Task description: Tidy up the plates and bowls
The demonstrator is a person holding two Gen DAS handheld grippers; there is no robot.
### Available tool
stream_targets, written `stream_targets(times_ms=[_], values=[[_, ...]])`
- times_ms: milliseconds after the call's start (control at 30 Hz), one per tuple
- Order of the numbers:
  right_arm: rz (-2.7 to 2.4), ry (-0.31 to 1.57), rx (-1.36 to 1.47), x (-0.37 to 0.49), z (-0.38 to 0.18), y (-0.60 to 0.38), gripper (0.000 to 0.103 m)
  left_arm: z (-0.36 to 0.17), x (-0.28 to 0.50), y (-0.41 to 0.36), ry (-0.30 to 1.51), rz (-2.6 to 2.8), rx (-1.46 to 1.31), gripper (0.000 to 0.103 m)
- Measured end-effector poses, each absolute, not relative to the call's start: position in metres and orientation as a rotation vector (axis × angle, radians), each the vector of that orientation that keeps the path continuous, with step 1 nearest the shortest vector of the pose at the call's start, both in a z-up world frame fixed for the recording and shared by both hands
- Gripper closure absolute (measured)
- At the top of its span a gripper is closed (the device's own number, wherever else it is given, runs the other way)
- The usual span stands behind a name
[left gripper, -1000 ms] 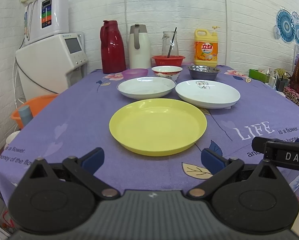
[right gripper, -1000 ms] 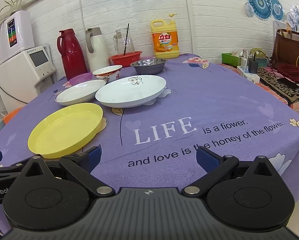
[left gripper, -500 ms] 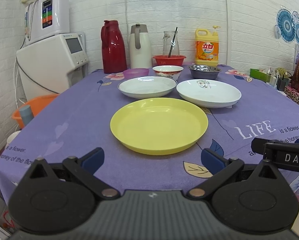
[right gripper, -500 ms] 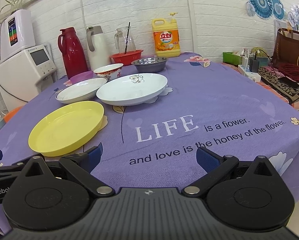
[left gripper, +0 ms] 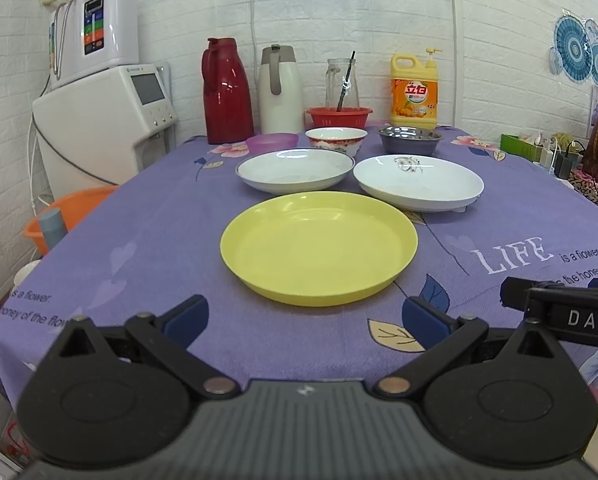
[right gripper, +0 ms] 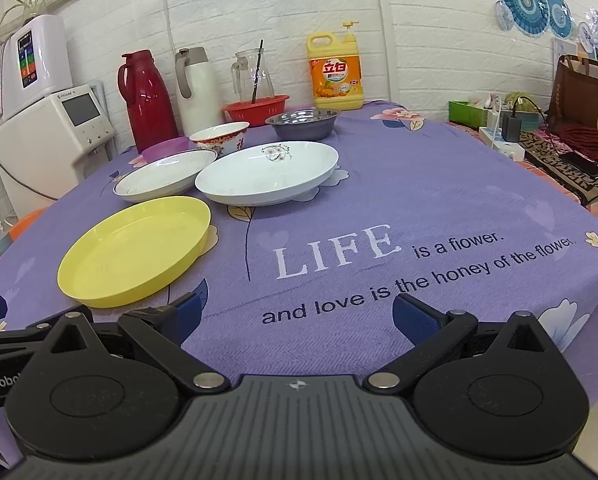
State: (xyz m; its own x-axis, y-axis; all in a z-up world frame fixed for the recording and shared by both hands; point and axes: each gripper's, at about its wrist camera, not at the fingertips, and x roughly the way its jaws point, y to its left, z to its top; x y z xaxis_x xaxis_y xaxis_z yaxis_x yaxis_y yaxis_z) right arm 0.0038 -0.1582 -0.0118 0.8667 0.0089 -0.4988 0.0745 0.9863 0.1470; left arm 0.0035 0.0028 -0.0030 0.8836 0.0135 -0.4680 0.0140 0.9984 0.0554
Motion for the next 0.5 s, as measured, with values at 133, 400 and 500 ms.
stream_targets(times_ms=[133, 400, 500], values=[[-0.034, 0.52, 0.165, 0.003, -0.011, -0.159, 0.0, -0.003, 0.005, 0.004, 0.49, 0.003, 0.054, 0.0], [-0.059, 0.515, 0.208, 0.008, -0.013, -0.174, 0.0, 0.0, 0.028, 0.034, 0.497, 0.069, 0.002, 0.0], [-0.051, 0.529, 0.228, 0.016, -0.011, -0.179, 0.0, 0.006, 0.042, 0.044, 0.514, 0.074, -0.023, 0.0]])
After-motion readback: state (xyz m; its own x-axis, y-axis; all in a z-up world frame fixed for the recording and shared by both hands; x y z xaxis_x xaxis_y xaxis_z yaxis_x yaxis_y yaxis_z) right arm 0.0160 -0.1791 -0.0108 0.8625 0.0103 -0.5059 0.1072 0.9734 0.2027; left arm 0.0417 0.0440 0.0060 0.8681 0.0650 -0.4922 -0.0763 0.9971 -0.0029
